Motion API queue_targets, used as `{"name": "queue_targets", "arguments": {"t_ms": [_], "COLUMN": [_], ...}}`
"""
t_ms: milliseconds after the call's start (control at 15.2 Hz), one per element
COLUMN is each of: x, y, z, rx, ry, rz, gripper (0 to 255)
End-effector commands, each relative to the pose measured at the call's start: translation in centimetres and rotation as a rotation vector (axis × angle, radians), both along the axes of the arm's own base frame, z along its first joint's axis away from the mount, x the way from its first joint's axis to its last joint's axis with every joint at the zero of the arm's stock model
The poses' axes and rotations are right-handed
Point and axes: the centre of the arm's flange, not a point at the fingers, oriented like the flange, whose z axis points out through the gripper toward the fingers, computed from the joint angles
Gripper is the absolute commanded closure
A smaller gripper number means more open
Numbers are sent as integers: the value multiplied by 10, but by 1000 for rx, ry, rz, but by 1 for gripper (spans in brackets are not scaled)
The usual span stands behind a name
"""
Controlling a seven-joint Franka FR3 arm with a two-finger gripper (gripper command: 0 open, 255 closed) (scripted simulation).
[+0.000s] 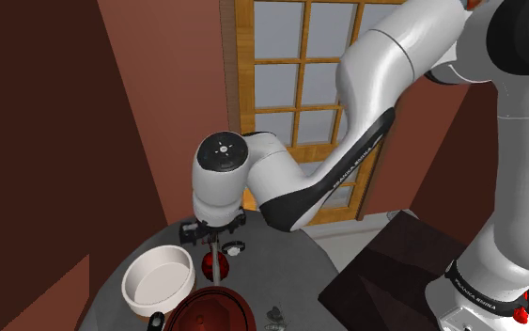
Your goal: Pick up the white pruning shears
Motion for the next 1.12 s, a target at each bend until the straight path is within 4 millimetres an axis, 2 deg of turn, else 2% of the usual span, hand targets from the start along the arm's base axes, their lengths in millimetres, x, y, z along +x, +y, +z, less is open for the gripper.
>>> {"name": "queue_targets", "arguments": {"t_ms": [0,132,264,330,924,1056], "x": [0,0,0,-1,0,0], "y": [0,0,0,0,0,0], "z": [-10,-24,-24,-23,-24,-13], "rx": [0,0,0,0,0,0], "ry": [-1,-1,-1,-1,-1,-1], "rz": [0,0,0,0,0,0], "gripper": [0,0,0,255,255,255]}}
